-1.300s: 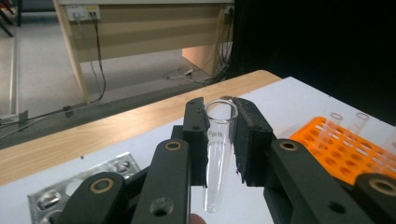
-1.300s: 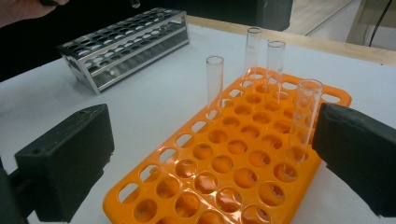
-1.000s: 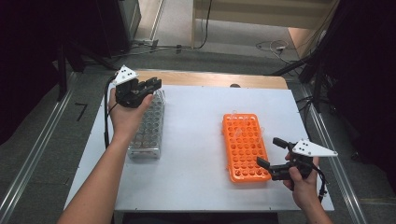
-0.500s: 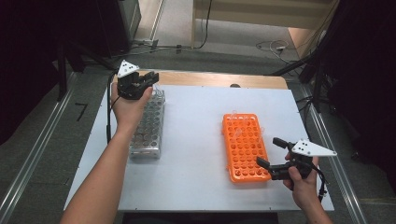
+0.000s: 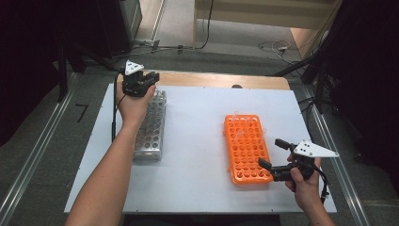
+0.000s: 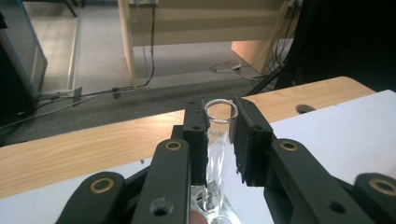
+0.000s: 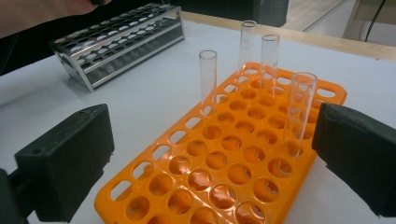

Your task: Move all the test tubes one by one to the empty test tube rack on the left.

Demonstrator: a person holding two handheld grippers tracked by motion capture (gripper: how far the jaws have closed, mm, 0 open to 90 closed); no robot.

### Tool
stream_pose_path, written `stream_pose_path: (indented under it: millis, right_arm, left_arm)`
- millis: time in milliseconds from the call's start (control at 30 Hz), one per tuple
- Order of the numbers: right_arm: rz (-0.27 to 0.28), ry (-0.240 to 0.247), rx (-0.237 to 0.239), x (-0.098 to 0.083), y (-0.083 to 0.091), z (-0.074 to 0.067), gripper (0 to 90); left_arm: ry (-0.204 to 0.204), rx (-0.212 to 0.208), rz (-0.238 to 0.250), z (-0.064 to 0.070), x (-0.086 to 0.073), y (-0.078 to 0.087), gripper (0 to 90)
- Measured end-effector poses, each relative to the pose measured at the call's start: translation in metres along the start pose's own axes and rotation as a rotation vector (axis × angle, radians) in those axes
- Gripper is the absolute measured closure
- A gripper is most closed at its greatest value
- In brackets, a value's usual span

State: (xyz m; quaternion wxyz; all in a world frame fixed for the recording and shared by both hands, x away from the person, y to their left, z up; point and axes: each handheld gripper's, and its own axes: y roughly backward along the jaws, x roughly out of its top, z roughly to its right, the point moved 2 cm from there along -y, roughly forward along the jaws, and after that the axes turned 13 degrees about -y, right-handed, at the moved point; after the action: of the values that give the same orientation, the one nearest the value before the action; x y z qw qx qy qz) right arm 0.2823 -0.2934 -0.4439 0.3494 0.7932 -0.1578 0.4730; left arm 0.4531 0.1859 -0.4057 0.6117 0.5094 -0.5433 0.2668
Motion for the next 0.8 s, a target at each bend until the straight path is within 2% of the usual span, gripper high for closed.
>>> stream_pose_path:
  millis: [167,400,567,800]
  right_arm:
    - [0.001,0.001,0.0,0.0,0.0,0.0,0.0]
    - [-0.001,0.001,0.0,0.0,0.0,0.001,0.0]
    - [-0.001,0.002,0.0,0.0,0.0,0.001,0.0]
    - [-0.003,-0.002,0.001,-0.001,-0.001,0.001,0.0]
  left_arm:
    - [0.002,-0.002,-0.023,-0.001,-0.006,-0.008,76.5]
    - [-0.032,-0.013,-0.084,0.004,-0.012,-0.015,76.4]
    - [-0.04,-0.023,-0.109,0.005,-0.015,-0.018,76.4]
    - [-0.031,-0.034,-0.158,0.005,-0.02,-0.022,76.4]
